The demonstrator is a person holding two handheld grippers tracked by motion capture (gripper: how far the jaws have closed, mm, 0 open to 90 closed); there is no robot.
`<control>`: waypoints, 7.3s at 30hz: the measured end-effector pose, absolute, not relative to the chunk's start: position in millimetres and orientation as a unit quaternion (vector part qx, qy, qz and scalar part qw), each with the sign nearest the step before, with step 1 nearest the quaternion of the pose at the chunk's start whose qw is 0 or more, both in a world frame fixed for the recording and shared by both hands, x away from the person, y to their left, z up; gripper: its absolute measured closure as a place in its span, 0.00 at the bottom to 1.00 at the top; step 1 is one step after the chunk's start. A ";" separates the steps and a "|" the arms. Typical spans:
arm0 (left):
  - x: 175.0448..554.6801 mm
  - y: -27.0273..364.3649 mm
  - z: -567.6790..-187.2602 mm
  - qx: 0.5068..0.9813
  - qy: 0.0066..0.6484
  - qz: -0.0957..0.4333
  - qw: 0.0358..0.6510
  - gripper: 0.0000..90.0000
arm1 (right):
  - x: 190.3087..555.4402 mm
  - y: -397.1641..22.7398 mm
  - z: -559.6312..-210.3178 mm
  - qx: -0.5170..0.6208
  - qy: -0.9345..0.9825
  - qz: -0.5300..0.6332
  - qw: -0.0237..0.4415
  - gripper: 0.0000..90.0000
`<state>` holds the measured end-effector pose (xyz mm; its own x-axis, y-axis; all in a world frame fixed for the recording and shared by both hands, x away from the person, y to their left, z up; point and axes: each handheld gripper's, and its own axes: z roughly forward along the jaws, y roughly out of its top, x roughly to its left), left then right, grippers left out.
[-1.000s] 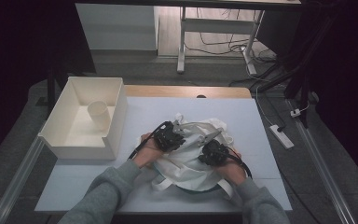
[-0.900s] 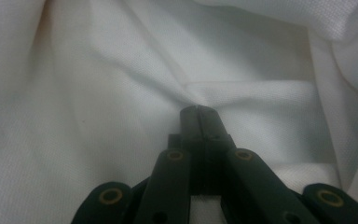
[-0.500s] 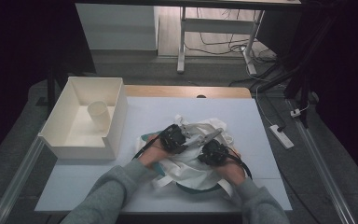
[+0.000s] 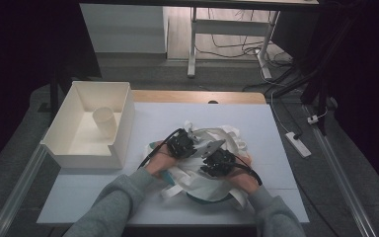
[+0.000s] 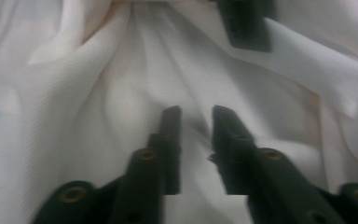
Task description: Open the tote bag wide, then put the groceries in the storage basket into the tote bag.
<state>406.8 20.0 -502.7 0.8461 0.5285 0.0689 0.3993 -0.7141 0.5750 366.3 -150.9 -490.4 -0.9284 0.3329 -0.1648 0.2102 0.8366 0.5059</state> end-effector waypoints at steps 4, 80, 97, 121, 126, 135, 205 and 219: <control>406.5 19.6 -502.6 0.918 0.252 0.116 0.283 0.97 | 374.2 -142.9 -500.3 0.123 0.956 0.241 0.114 0.61; 361.9 99.0 -432.0 0.847 0.293 0.126 0.426 0.37 | 347.9 -198.7 -443.6 0.217 0.856 0.448 0.136 0.59; 329.9 149.9 -405.4 0.820 0.321 0.143 0.451 0.36 | 355.2 -223.6 -436.7 0.242 0.843 0.450 0.169 0.55; 353.0 231.7 -397.1 0.766 0.421 0.201 0.442 0.34 | 351.7 -223.1 -442.6 0.245 0.852 0.429 0.171 0.54; 360.4 256.5 -402.1 0.745 0.455 0.209 0.440 0.34 | 350.6 -224.0 -445.0 0.247 0.853 0.425 0.174 0.54; 367.8 285.1 -413.5 0.719 0.502 0.233 0.420 0.32 | 351.4 -224.2 -447.4 0.249 0.855 0.421 0.171 0.54; 374.9 313.2 -431.1 0.685 0.539 0.258 0.417 0.22 | 357.0 -217.3 -450.3 0.240 0.862 0.411 0.175 0.53; 349.6 312.7 -399.2 0.657 0.504 0.265 0.494 0.22 | 357.1 -217.8 -450.2 0.241 0.862 0.409 0.177 0.53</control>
<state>349.6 312.7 -399.2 0.3515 0.9241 -0.1498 0.4004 -0.0038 0.9163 357.1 -217.8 -450.2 -0.8207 0.5611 -0.1079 0.2712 0.5488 0.7907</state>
